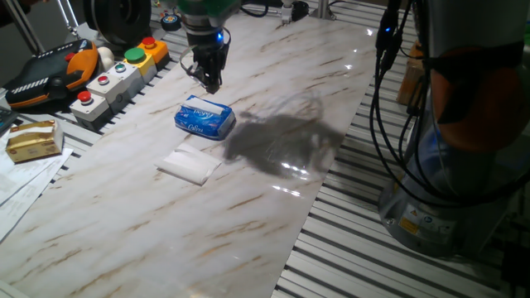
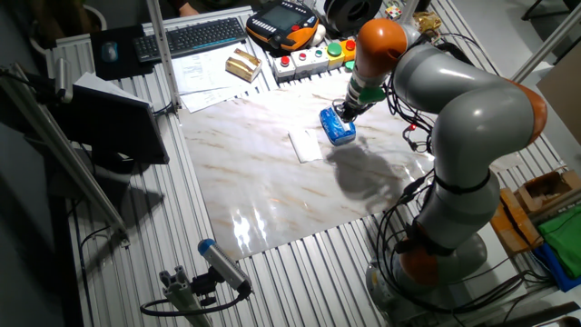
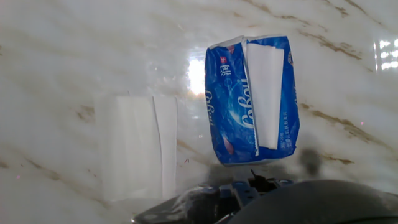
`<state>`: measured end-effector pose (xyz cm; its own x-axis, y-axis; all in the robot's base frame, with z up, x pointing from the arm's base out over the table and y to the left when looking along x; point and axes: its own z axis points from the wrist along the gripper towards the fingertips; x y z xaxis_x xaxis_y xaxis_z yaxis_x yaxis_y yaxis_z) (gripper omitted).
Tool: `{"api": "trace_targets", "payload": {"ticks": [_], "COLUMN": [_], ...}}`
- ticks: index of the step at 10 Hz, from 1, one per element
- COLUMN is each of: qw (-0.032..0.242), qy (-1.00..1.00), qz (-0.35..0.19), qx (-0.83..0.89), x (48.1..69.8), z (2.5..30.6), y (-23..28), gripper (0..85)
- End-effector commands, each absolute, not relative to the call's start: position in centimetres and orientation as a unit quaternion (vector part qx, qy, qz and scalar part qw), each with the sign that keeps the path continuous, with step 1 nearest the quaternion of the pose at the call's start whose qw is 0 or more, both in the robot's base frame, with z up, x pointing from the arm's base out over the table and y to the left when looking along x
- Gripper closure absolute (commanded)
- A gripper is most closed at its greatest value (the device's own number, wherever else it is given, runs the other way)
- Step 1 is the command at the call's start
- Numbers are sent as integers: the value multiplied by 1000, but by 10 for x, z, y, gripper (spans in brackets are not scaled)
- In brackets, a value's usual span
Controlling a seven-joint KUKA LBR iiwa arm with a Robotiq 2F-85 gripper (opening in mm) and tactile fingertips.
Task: Pull out a napkin
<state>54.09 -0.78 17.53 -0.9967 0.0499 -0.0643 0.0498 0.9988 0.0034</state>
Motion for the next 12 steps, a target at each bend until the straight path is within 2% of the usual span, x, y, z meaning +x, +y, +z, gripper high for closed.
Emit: {"api": "trace_targets", "payload": {"ticks": [1,9,12], "qw": [32,33,28], "qy": [999,999,999], "qz": [5,16,22], "qx": [23,17,19], "x": [543,570,573], "z": [171,125,122], "y": [-9,-25,-27], "gripper": [843,843,843]}}
